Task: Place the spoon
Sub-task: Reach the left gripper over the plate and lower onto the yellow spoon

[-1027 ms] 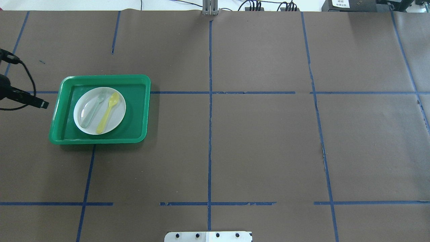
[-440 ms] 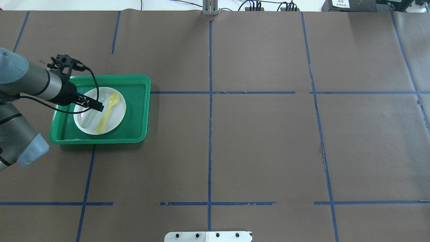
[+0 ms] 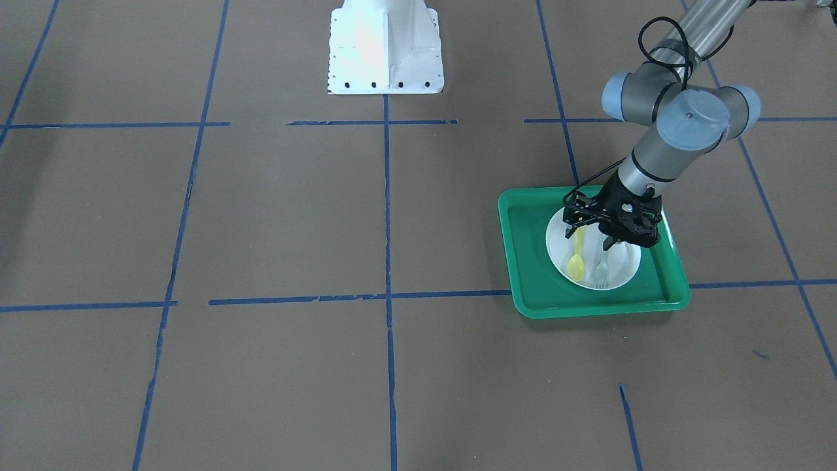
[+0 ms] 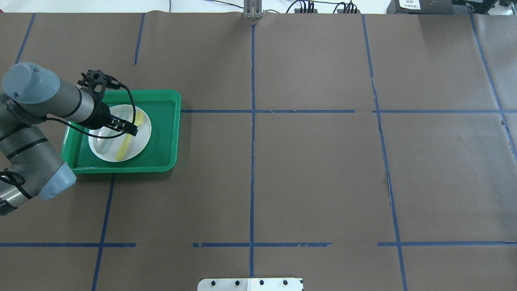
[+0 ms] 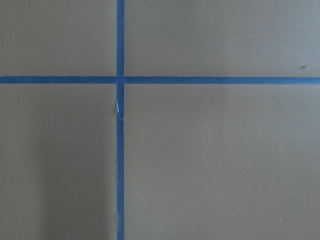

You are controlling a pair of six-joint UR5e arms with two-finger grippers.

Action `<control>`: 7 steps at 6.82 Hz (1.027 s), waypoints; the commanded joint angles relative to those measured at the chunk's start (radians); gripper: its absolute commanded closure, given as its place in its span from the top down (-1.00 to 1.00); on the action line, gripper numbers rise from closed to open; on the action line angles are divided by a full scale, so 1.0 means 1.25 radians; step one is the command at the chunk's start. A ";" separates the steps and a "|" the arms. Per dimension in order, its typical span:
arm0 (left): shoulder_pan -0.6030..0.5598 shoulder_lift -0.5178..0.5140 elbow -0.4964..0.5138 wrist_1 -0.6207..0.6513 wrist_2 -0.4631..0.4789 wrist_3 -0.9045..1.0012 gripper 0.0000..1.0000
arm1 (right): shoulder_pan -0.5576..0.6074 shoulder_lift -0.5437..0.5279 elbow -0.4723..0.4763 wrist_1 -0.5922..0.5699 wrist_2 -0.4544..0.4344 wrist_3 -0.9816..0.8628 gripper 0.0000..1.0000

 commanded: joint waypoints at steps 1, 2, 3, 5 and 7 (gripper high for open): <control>0.011 -0.002 0.016 0.000 0.001 -0.008 0.13 | 0.000 0.000 0.000 0.001 0.000 0.000 1.00; 0.015 -0.003 0.024 0.001 0.001 -0.010 0.13 | 0.000 0.001 0.000 0.001 0.000 0.000 1.00; 0.015 -0.003 0.028 0.002 0.001 -0.010 0.13 | 0.000 0.000 0.000 0.000 0.000 0.000 1.00; 0.024 -0.003 0.028 0.006 0.001 -0.010 0.08 | 0.000 0.000 0.000 0.001 0.000 0.000 1.00; 0.028 -0.003 0.028 0.007 -0.004 -0.021 -0.08 | 0.000 0.001 0.000 0.000 0.000 0.000 1.00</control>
